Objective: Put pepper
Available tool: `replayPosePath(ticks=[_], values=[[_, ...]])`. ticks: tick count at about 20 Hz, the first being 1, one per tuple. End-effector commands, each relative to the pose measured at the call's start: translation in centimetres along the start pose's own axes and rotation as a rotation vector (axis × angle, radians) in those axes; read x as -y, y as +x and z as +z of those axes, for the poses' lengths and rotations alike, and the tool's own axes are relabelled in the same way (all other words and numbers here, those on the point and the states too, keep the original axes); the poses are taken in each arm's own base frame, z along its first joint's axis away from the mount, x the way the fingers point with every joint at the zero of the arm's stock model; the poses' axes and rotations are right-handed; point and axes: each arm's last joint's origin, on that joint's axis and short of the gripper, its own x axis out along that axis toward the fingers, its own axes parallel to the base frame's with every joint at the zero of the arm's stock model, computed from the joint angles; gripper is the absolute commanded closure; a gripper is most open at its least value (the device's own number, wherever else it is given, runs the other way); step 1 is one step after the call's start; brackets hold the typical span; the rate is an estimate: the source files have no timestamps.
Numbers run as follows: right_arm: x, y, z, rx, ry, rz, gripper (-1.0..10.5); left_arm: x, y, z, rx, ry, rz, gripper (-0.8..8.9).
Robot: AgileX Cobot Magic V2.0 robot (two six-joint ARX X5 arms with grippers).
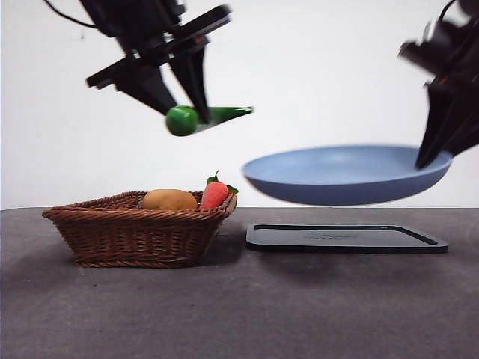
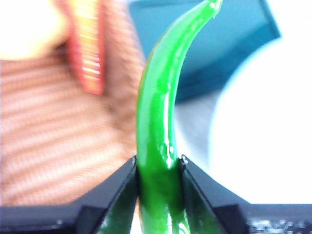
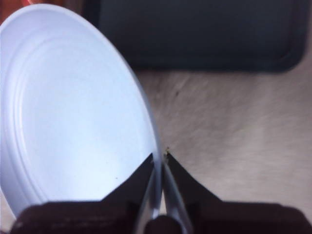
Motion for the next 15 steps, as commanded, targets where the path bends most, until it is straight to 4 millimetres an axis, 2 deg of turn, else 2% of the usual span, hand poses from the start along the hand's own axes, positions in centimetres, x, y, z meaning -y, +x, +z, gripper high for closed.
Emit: replayPosePath(ticks=[1, 3, 6, 11, 15], values=[[-0.4, 1.4, 0.8, -0.018, 0.02, 0.03, 9.4, 2.4, 0.6, -0.3, -0.005, 0.101, -0.041, 7.16], [-1.0, 2.2, 0.8, -0.032, 0.016, 0.043, 9.4, 4.2, 1.0, -1.0, -0.009, 0.166, -0.07, 7.16], [-2.0, 2.7, 0.6, -0.042, -0.018, 0.06, 9.4, 5.5, 2.5, -1.7, -0.03, 0.236, -0.056, 7.16], [-2.7, 2.9, 0.4, -0.057, -0.037, 0.091, 9.4, 5.6, 6.1, -2.8, -0.129, 0.259, -0.017, 7.16], [-2.8, 2.9, 0.4, -0.062, -0.038, 0.119, 9.4, 5.5, 6.8, -2.9, -0.142, 0.259, -0.013, 7.13]])
